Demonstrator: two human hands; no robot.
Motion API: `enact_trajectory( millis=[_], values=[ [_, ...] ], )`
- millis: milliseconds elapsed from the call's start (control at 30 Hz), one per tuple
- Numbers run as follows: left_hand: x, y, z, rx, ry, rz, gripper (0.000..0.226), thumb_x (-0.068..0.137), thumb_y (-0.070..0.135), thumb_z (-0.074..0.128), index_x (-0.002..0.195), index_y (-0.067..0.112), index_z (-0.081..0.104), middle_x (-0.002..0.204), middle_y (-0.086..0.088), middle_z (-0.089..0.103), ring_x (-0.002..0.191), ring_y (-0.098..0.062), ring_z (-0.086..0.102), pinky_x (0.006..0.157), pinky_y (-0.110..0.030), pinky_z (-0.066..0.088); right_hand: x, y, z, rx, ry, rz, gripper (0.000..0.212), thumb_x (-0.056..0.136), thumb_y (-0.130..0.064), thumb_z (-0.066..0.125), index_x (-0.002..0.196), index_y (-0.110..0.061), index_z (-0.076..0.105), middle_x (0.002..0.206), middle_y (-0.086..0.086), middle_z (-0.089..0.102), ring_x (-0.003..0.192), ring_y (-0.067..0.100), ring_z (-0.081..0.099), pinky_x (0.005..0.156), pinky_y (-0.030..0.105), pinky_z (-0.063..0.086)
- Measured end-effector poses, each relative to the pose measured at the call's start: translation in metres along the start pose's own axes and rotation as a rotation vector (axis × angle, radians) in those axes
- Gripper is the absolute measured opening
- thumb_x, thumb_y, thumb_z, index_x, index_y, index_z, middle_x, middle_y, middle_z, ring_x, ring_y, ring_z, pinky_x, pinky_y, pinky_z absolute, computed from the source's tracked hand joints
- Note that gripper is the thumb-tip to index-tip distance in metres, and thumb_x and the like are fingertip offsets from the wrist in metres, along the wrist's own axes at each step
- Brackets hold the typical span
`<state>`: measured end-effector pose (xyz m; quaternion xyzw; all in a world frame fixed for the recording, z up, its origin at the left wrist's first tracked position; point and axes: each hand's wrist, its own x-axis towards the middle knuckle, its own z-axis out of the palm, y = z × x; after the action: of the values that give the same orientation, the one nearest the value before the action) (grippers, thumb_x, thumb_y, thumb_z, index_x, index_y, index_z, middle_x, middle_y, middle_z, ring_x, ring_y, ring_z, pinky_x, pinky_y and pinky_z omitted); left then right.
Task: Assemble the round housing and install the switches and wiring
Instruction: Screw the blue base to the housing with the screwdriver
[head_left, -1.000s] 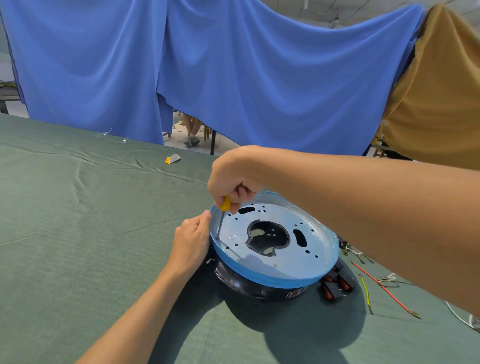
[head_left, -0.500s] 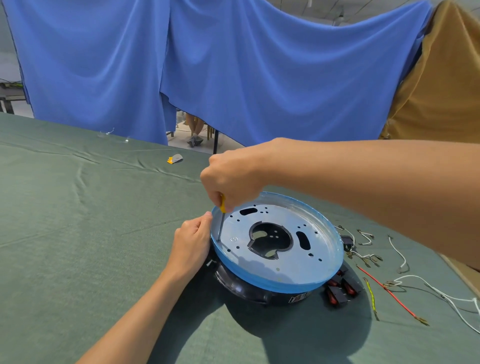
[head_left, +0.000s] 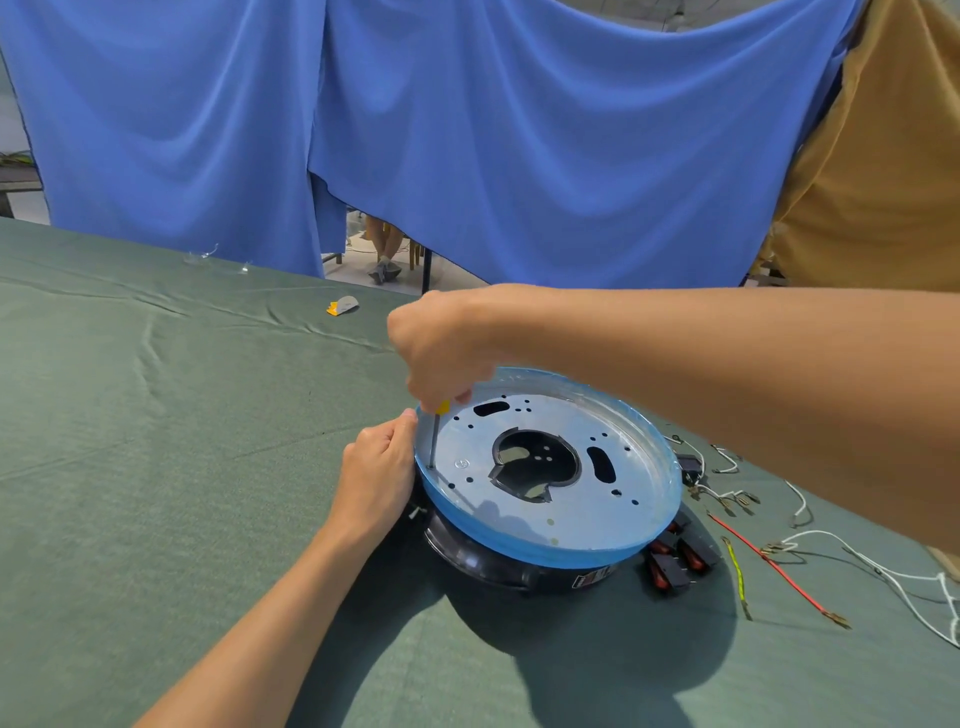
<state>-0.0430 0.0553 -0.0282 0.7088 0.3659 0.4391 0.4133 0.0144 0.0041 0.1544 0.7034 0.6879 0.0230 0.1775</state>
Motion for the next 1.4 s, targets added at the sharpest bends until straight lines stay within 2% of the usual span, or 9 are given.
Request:
enact_trajectory(
  millis=[167,333,500,567,667,1000,1100,1233,1400],
  values=[
    [0.001,-0.001,0.001,-0.007,-0.006,0.006,0.055,0.104,0.032,0.041,0.072,-0.011,0.053,0.063,-0.018,0.052,0.062,-0.016,0.042,0.061,-0.034,0.032,0.018,0.006,0.002,0.406,-0.257,0.327,0.018,0.1,-0.006,0.044,0.108,0.005,0.057,0.073,0.012,0.053,0.033,0.011,0.031,0.03,0.011,0.025],
    [0.003,-0.002,0.001,0.001,0.006,0.029,0.05,0.103,0.026,0.043,0.066,-0.007,0.046,0.059,-0.002,0.043,0.058,-0.012,0.035,0.059,-0.033,0.028,-0.001,0.025,0.004,0.617,-0.317,0.323,0.017,0.099,-0.012,0.053,0.087,0.0,0.056,0.068,0.011,0.052,0.033,0.011,0.021,0.032,0.015,0.021],
    [0.003,0.0,0.002,0.019,0.011,0.023,0.049,0.102,0.025,0.045,0.056,0.01,0.034,0.049,0.009,0.035,0.046,-0.006,0.029,0.053,-0.032,0.024,-0.014,0.013,0.001,-0.091,-0.109,-0.04,0.014,0.087,-0.021,0.066,0.093,-0.009,0.069,0.072,0.002,0.06,0.061,0.02,0.054,0.038,0.016,0.035],
    [0.003,0.001,0.001,0.025,0.011,0.023,0.049,0.102,0.025,0.045,0.057,0.007,0.035,0.052,0.005,0.036,0.047,-0.006,0.029,0.054,-0.033,0.024,-0.018,0.008,0.0,-0.28,0.006,-0.185,0.009,0.085,-0.021,0.066,0.075,-0.02,0.067,0.062,-0.004,0.05,0.058,0.016,0.047,0.04,0.019,0.034],
    [0.003,0.001,0.001,0.034,0.014,0.023,0.049,0.102,0.025,0.045,0.058,0.007,0.034,0.054,0.001,0.035,0.051,-0.008,0.027,0.056,-0.034,0.024,-0.018,0.011,-0.002,-0.374,0.075,-0.257,0.04,0.081,-0.02,0.065,0.053,-0.018,0.037,0.059,-0.003,0.035,0.05,0.014,0.033,0.048,0.024,0.03],
    [0.001,0.003,0.0,0.004,0.003,-0.002,0.052,0.103,0.029,0.043,0.067,-0.008,0.047,0.062,-0.011,0.045,0.061,-0.018,0.035,0.061,-0.036,0.029,-0.012,0.01,0.007,-0.291,0.036,-0.288,0.044,0.092,-0.019,0.056,0.056,-0.018,0.03,0.057,-0.003,0.036,0.053,0.01,0.032,0.045,0.025,0.028],
    [0.001,0.003,0.0,-0.008,-0.008,-0.01,0.052,0.103,0.03,0.042,0.074,-0.012,0.054,0.066,-0.022,0.053,0.063,-0.019,0.039,0.062,-0.035,0.03,-0.008,0.012,0.009,-0.199,-0.008,-0.191,0.042,0.091,-0.022,0.058,0.055,-0.014,0.039,0.056,0.002,0.043,0.058,0.018,0.045,0.053,0.032,0.042],
    [0.0,0.004,0.0,0.01,0.013,-0.018,0.05,0.102,0.027,0.045,0.058,0.005,0.036,0.049,0.003,0.037,0.053,-0.012,0.03,0.055,-0.036,0.024,-0.002,0.007,0.01,-0.133,-0.094,-0.066,0.032,0.091,-0.022,0.058,0.062,-0.009,0.053,0.059,0.003,0.054,0.056,0.022,0.053,0.047,0.027,0.042],
    [0.0,0.004,0.001,-0.002,0.001,-0.009,0.052,0.102,0.032,0.045,0.058,0.005,0.036,0.052,0.001,0.037,0.052,-0.011,0.029,0.055,-0.035,0.023,0.009,0.004,0.003,0.065,-0.255,0.101,0.021,0.096,-0.019,0.054,0.09,-0.004,0.066,0.069,0.003,0.059,0.048,0.016,0.038,0.039,0.02,0.035]
  ],
)
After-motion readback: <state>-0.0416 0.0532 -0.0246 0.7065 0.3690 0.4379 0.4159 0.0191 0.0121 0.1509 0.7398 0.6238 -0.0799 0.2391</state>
